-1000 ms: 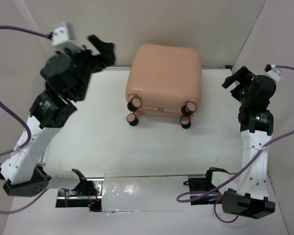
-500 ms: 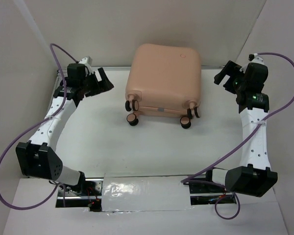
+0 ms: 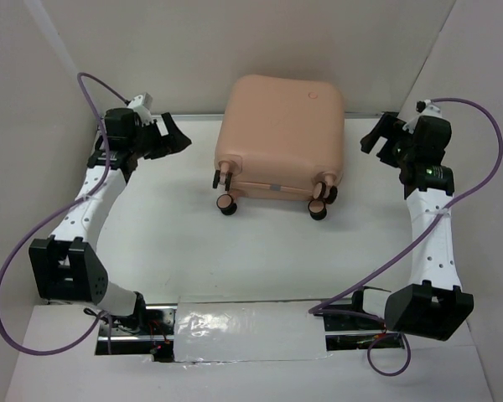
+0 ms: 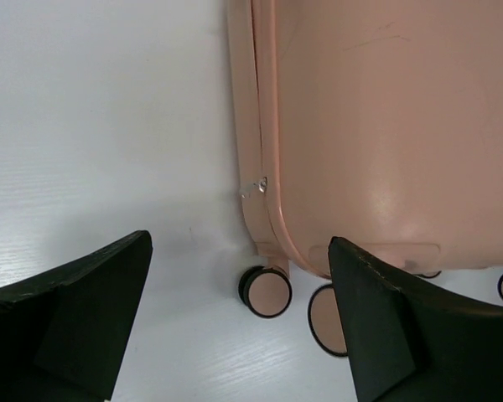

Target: Pack the luggage

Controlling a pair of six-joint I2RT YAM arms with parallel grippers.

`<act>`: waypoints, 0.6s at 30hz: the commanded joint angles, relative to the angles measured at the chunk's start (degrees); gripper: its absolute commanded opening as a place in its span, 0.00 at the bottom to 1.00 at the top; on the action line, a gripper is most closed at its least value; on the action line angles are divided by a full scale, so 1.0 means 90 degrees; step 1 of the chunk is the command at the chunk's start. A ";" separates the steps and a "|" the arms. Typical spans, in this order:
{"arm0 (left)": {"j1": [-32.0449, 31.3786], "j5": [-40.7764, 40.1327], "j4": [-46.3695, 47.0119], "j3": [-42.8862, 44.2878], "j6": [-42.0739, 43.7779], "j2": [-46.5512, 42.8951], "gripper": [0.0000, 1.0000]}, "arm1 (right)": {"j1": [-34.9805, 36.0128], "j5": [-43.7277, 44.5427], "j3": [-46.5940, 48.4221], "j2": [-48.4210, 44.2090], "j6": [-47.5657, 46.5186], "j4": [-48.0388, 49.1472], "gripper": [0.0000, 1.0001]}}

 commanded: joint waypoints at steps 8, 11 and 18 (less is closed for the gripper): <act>-0.0317 -0.1525 0.0129 0.1316 -0.0049 0.2013 0.95 | -0.0043 0.2090 -0.0482 0.0603 0.1267 0.0522 1.00; -0.0395 -0.1585 0.0130 0.1940 -0.0137 0.2872 0.94 | -0.0043 0.2168 -0.0337 0.1344 0.1268 0.0865 1.00; -0.0912 -0.1701 -0.0202 0.3640 0.0156 0.4590 0.91 | -0.0043 0.2226 0.0415 0.3180 0.1258 0.1352 1.00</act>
